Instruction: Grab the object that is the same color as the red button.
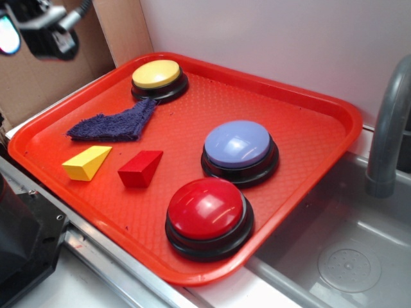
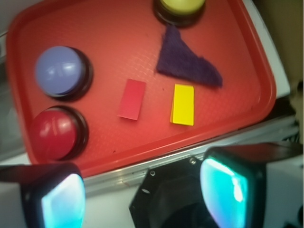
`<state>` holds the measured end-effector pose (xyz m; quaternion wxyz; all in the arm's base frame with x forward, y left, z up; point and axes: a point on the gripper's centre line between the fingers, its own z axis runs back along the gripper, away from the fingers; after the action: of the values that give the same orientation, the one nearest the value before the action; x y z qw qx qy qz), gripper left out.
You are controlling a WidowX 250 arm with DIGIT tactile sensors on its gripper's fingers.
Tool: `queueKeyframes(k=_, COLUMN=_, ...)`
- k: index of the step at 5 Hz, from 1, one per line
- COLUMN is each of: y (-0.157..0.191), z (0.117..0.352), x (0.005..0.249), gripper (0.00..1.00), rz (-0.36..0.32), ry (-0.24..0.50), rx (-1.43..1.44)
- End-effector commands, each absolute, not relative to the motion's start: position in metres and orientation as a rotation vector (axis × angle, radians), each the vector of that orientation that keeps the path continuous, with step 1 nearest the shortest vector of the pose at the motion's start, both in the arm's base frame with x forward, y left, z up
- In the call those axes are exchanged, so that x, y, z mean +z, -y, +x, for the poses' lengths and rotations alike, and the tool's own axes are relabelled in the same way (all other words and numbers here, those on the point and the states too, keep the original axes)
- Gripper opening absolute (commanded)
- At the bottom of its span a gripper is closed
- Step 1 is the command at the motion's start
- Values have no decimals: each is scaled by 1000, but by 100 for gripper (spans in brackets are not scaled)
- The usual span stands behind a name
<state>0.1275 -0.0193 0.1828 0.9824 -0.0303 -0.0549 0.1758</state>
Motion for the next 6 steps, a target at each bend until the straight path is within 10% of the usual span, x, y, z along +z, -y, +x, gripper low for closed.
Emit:
queueKeyframes(k=1, y=17, z=153, x=122, gripper=100, rz=-26, ry=171, rx=544)
queueKeyframes(k=6, y=24, z=177, x=20, gripper=100, rz=-7, ry=99, rx=622)
